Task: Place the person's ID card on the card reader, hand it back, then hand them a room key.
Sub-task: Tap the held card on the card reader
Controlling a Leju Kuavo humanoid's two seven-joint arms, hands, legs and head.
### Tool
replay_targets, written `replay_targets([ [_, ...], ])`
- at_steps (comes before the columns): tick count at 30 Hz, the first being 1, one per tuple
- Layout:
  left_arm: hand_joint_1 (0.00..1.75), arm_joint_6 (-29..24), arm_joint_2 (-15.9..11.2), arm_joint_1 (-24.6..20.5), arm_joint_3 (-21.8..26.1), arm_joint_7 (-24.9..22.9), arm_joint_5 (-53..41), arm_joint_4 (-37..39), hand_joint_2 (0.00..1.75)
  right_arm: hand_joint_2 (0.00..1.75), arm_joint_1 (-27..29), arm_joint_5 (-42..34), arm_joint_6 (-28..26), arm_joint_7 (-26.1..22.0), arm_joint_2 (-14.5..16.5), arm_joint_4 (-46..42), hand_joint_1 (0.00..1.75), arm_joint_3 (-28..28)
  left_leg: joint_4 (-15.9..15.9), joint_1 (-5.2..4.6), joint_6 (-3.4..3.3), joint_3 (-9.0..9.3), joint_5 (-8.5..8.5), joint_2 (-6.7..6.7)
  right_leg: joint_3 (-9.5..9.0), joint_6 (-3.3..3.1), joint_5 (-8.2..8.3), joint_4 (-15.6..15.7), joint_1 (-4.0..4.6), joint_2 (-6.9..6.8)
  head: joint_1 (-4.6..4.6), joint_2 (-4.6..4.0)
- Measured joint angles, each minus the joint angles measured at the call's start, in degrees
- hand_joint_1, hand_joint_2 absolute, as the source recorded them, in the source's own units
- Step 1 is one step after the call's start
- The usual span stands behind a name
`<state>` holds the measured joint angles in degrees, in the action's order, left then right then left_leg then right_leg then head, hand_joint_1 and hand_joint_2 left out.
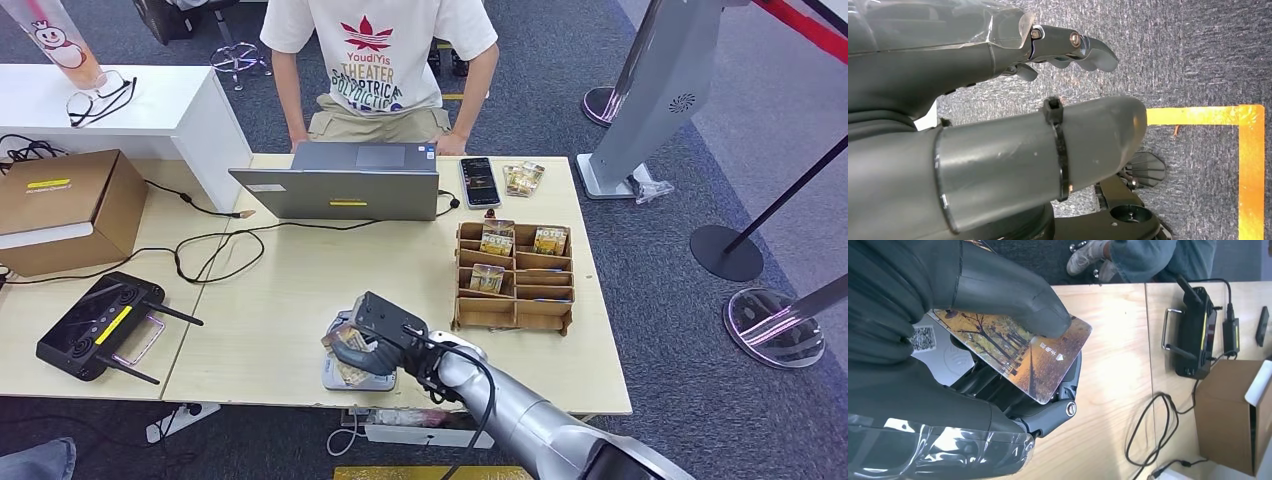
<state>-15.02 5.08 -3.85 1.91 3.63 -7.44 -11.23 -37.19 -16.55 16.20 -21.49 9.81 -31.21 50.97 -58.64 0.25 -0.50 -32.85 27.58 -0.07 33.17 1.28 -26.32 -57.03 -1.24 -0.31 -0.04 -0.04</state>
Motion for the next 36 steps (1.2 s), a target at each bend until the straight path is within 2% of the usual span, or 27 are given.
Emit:
replay_targets([
  [16,0.0,0.3,0.0,0.0,0.0,0.0,-0.4,0.0,0.0,1.75,-1.3,-1.6,-2.5,-0.1,-0.7,2.9,1.75,-1.5,0.0,0.0,0.0,0.0,0.0,0.0,0.01,0.0,0.0,0.0,0.0,0.0,0.01,0.0],
  [36,0.0,0.3,-0.1,0.0,0.0,0.0,-0.6,0.0,0.0,1.75,-0.7,-2.3,-2.7,0.5,-1.2,7.0,1.75,-3.3,0.0,0.0,0.0,0.0,0.0,0.01,0.03,0.0,0.0,0.0,0.0,0.01,0.01,0.0],
])
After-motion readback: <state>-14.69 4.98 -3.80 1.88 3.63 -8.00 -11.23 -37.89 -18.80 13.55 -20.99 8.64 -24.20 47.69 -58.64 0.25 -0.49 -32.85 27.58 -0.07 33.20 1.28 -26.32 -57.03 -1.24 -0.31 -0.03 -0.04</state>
